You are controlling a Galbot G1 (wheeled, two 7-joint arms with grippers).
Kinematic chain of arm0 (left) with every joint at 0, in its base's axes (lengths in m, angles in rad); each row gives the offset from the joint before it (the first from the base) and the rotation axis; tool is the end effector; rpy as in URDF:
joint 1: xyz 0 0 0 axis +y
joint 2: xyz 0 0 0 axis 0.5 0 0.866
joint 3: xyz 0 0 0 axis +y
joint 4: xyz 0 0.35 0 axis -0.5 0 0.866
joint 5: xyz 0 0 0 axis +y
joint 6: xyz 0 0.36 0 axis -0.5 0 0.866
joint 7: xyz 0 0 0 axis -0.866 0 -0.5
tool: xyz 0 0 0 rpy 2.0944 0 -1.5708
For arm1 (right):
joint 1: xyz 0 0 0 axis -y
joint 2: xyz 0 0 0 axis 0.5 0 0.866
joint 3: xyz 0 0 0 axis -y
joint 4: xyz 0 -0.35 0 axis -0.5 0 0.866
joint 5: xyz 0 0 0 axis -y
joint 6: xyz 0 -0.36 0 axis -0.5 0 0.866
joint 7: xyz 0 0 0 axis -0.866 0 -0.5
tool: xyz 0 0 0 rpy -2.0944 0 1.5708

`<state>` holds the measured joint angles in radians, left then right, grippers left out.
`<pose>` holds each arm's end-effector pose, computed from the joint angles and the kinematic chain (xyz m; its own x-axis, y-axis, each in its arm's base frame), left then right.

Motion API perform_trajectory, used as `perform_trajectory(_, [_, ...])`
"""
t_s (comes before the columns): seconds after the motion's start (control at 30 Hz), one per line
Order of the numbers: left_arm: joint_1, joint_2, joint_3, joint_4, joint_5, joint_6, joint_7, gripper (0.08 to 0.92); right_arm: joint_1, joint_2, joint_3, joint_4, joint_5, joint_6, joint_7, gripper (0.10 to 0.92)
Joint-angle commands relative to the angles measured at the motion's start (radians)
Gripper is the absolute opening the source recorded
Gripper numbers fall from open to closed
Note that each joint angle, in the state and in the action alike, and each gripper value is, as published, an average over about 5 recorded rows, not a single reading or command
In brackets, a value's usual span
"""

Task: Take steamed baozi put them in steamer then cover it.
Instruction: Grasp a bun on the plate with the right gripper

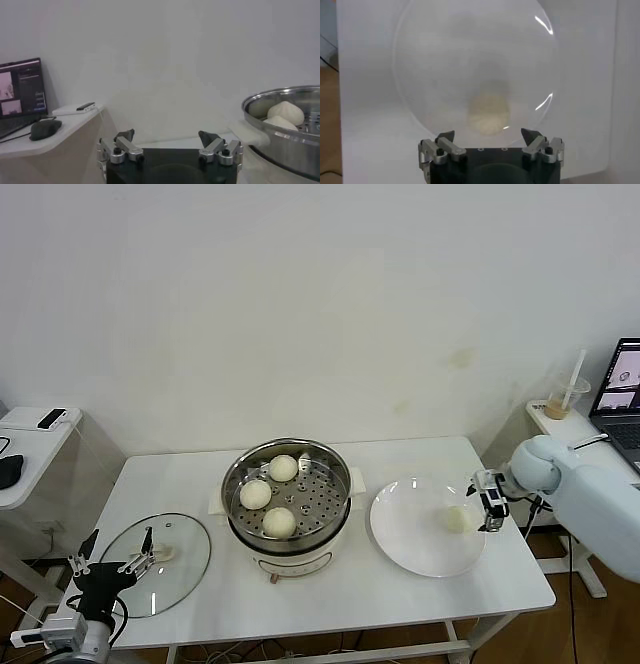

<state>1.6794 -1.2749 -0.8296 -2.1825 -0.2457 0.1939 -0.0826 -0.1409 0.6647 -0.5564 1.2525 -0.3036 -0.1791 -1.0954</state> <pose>0.1610 0.1267 -0.2557 -0.9740 -0.1807 0.1363 -0.1551 0.9714 0.1797 0.5109 -0.1782 -0.1955 -0.2875 -0.0460 0.9567 -0.9533 -0.0826 -0.2904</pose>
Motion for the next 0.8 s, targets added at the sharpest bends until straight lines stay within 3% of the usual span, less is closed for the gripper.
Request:
perform_trajectory(0.03, [-0.002,0.003,-0.004,0.012,-0.021,0.000,0.002,0.823,-0.048,0.131,0.045,-0.167,-0.059,0.023,0.021,0.823])
perform_trajectory(0.57, [-0.005,-0.003,-0.016,0.020,-0.003,0.001,-0.001,0.823,-0.041,0.184,0.028,-0.231,-0.081,0.005,0.043,0.820])
perform_trajectory(0.8, [-0.005,-0.006,-0.023,0.018,0.002,-0.001,-0.006,0.823,-0.038,0.182,0.019,-0.224,-0.081,-0.010,0.038,0.701])
